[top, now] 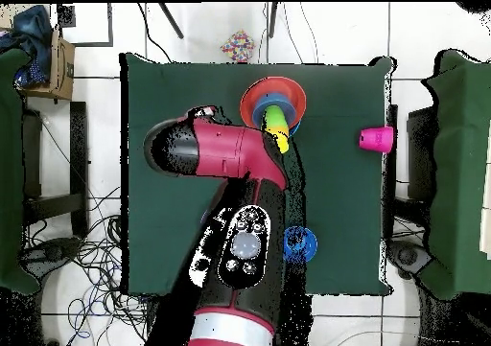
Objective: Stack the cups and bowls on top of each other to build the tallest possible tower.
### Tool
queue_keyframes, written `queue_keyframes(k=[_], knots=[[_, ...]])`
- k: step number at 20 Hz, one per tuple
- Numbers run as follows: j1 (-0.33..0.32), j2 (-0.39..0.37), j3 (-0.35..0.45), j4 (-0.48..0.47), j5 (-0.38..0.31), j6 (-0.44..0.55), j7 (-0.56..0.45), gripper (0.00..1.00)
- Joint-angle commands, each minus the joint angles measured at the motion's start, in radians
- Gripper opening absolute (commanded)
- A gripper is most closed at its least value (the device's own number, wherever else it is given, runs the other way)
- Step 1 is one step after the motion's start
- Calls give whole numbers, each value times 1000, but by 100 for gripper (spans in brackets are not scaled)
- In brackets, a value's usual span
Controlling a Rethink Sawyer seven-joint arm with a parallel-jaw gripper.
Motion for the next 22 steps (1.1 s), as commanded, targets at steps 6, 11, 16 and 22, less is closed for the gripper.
queue_keyframes(k=[6,11,16,22], knots=[[22,79,66,-51,-13,123,5,100],[78,83,9,-72,-31,163,43,100],[106,80,-15,-95,-30,290,29,100],[96,72,-11,-93,-40,345,-27,100]])
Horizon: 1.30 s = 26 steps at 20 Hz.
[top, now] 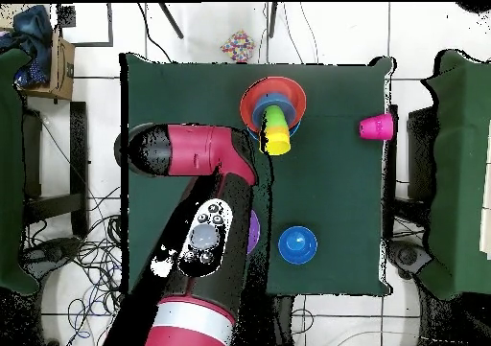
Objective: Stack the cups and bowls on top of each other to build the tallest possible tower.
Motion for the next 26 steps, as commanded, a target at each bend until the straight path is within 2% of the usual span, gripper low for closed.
queue_keyframes(k=[1,6,11,15,26], knots=[[1,9,47,-41,-44,167,-31,100],[3,-2,45,-30,-60,211,-51,100],[5,-10,45,25,-63,163,-47,100],[14,-15,42,60,-67,168,-45,100],[15,-15,35,48,-70,185,-55,100]])
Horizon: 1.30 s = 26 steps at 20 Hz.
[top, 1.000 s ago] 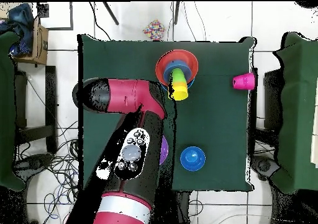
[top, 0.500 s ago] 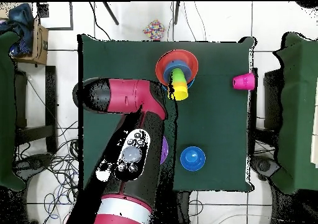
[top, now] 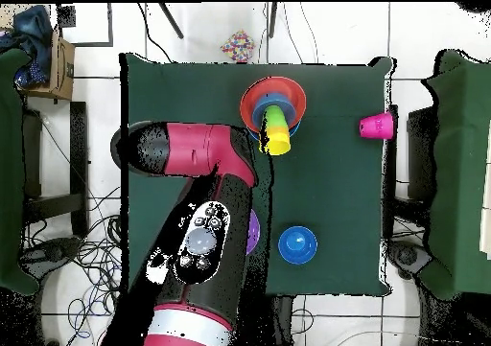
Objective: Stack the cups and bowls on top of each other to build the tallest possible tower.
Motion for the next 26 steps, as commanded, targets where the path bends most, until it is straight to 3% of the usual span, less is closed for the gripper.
queue_keyframes(k=[1,12,19,26], knots=[[7,-3,53,54,-70,73,-54,100],[29,-4,29,19,-64,132,-23,100],[14,2,46,88,-57,-29,-18,100],[-1,2,63,153,-62,-58,-47,100]])
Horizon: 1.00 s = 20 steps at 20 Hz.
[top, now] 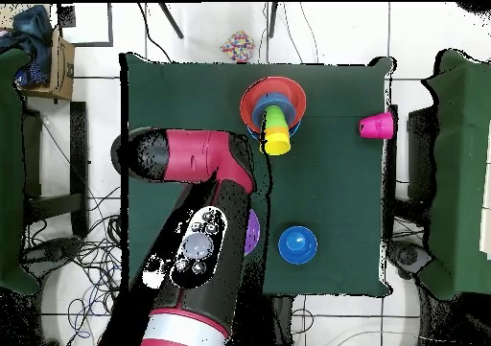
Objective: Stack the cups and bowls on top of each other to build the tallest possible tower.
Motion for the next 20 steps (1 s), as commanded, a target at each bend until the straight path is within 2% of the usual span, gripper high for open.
queue_keyframes(k=[1,4,7,11,20], knots=[[-15,5,79,129,-63,-75,-46,100],[-23,5,88,144,-59,-87,-54,100],[-13,18,76,155,-90,-119,-64,100],[-15,34,81,184,-98,-128,-67,100],[-29,51,104,221,-87,-214,-39,100]])
